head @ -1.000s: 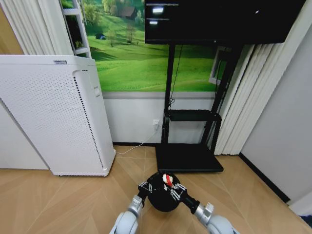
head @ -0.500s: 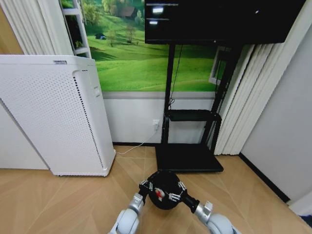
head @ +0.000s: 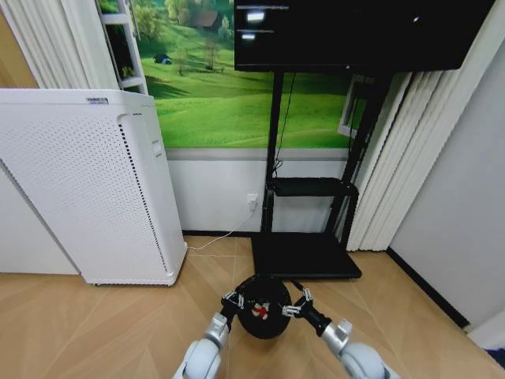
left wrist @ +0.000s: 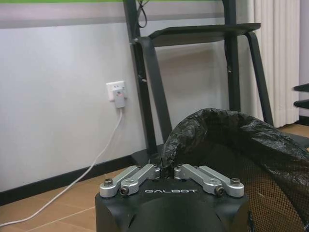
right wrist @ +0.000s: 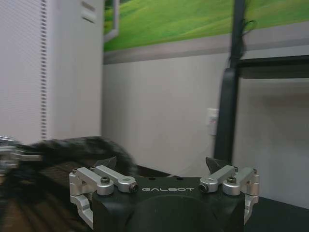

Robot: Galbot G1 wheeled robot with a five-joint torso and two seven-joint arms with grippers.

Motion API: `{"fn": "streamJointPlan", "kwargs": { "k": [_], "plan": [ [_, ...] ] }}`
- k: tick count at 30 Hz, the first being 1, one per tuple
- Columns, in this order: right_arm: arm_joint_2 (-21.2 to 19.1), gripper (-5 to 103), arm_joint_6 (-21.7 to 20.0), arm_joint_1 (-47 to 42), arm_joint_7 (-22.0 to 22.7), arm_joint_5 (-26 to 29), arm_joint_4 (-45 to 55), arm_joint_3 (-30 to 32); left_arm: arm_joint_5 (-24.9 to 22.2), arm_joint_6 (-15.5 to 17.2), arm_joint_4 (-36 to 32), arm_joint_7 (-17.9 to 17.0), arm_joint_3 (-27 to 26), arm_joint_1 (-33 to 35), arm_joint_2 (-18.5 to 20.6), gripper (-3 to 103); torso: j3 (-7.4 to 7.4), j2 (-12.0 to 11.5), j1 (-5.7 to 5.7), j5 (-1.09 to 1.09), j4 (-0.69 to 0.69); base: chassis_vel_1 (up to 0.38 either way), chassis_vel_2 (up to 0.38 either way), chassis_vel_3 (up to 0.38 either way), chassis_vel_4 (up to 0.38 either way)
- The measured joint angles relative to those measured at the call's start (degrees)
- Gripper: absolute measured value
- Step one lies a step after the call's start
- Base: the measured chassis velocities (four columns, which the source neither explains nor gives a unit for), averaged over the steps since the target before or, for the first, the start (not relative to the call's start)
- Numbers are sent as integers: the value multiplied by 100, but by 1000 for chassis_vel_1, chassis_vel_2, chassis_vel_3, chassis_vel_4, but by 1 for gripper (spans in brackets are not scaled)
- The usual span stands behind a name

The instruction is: Pick up the trash bin and place the garbage on the floor into it.

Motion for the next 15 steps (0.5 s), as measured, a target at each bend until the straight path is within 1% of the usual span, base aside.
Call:
{"fn": "streamJointPlan", "kwargs": {
  "k": [2, 3, 4, 5, 7, 8, 10, 11, 13, 14, 15],
  "plan": [
    [52, 100, -347, -119, 498, -60, -19, 411, -17, 5, -186, -2, -191, 148, 137, 7, 0, 0, 0, 0, 0, 0, 0, 0, 0],
    [52, 100, -347, -119, 498, -60, -19, 411, -17, 5, -186, -2, -191, 148, 137, 7, 0, 0, 0, 0, 0, 0, 0, 0, 0],
    [81, 100, -480, -180, 792, -62, -52, 604, -21, 5, -286, -2, -320, 231, 204, 7, 0, 0, 0, 0, 0, 0, 0, 0, 0],
    [81, 100, -480, -180, 792, -62, -52, 604, -21, 5, -286, -2, -320, 231, 204, 7, 0, 0, 0, 0, 0, 0, 0, 0, 0],
    [112, 100, -716, -288, 1091, -58, -92, 938, -53, 5, -443, -6, -538, 364, 314, 7, 0, 0, 0, 1, 1, 0, 0, 0, 0],
    [112, 100, -716, -288, 1091, -58, -92, 938, -53, 5, -443, -6, -538, 364, 314, 7, 0, 0, 0, 1, 1, 0, 0, 0, 0],
    [140, 100, -1155, -408, 1378, 16, -87, 1259, -56, -12, -565, -7, -767, 469, 386, 7, 0, 1, 0, -1, 0, 0, 0, 0, 0],
    [140, 100, -1155, -408, 1378, 16, -87, 1259, -56, -12, -565, -7, -767, 469, 386, 7, 0, 1, 0, -1, 0, 0, 0, 0, 0],
    [221, 100, -1353, -445, 1661, 99, -144, 1485, -58, -29, -663, -8, -968, 551, 399, 7, 0, 0, 0, 0, -1, 0, 0, 0, 0],
    [221, 100, -1353, -445, 1661, 99, -144, 1485, -58, -29, -663, -8, -968, 551, 399, 7, 0, 0, 0, 0, -1, 0, 0, 0, 0],
    [302, 100, -1395, -468, 1754, 107, -263, 1695, -81, -31, -741, -18, -1117, 629, 407, 7, 0, 1, 0, 0, 0, 0, 0, 0, 0]
  ]
}}
